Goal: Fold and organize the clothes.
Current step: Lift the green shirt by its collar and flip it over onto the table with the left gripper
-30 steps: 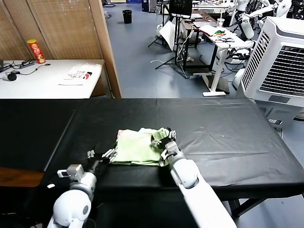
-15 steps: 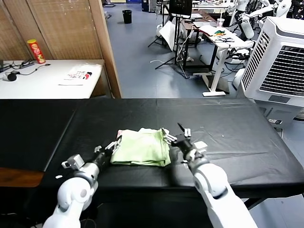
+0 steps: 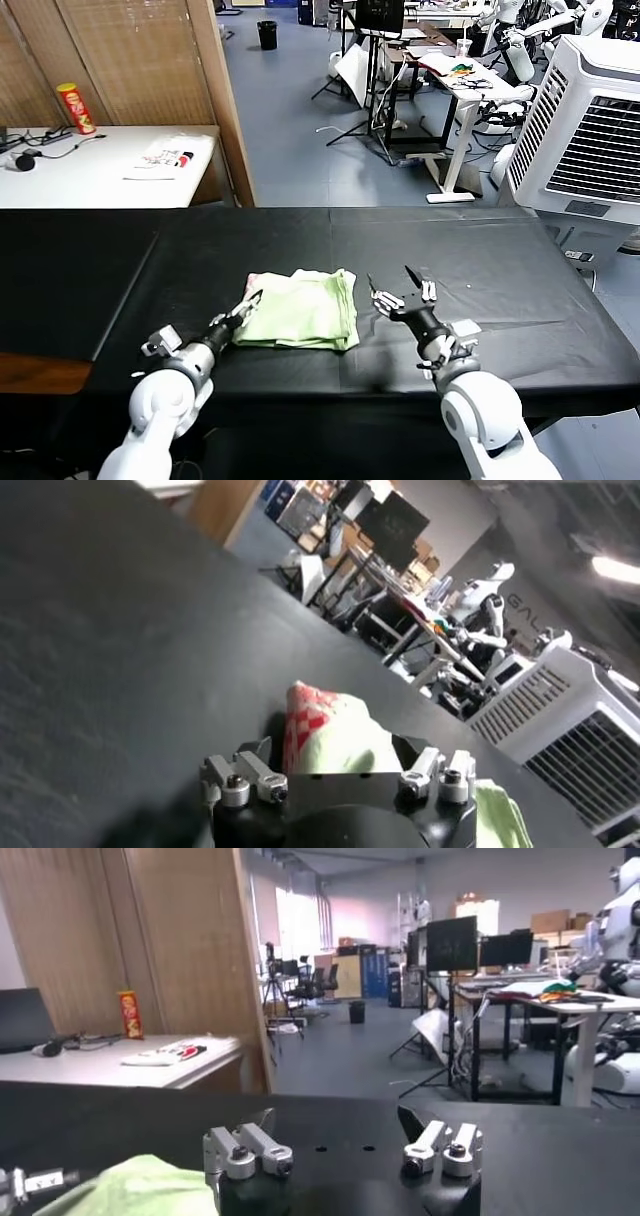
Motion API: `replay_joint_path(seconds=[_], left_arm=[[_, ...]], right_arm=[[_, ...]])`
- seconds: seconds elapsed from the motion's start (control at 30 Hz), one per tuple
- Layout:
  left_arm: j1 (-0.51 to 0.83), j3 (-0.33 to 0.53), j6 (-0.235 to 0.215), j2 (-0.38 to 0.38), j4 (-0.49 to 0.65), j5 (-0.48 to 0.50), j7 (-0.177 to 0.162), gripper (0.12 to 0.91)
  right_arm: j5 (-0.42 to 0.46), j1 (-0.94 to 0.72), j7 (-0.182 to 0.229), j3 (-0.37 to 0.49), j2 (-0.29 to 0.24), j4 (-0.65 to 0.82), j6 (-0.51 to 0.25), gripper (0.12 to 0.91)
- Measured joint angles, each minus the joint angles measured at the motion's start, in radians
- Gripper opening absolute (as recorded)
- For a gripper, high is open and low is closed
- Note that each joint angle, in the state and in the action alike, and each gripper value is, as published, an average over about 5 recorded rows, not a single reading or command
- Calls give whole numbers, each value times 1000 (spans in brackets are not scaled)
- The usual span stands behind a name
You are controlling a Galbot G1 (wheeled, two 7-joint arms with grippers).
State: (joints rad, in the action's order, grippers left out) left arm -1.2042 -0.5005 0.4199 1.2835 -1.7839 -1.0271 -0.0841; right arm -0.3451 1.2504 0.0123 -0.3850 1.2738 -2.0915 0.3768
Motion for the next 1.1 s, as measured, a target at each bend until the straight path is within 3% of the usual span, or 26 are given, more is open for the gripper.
replay_joint_path(seconds=[0.23, 0.33, 0.57, 0.77, 0.9, 1.1], left_arm=[[-10, -8, 14, 13, -6, -31, -19, 239], [-15, -14, 14, 28, -23, -2, -45, 152], [-24, -37, 28, 37, -79, 181, -107, 150], [-55, -71, 77, -37, -132, 279, -147, 150], [-80, -109, 107, -113, -170, 301, -156, 150], [-126, -183, 117, -230, -223, 371, -148, 150]], right_arm=[[3, 6, 3, -8, 4, -2, 0, 798], [12, 9, 3, -8, 12, -3, -1, 798], [39, 29, 3, -16, 23, -6, -13, 798], [60, 43, 3, -16, 23, -7, -23, 798], [65, 43, 3, -5, 29, -5, -25, 798], [65, 34, 2, 6, 38, 4, -28, 798]])
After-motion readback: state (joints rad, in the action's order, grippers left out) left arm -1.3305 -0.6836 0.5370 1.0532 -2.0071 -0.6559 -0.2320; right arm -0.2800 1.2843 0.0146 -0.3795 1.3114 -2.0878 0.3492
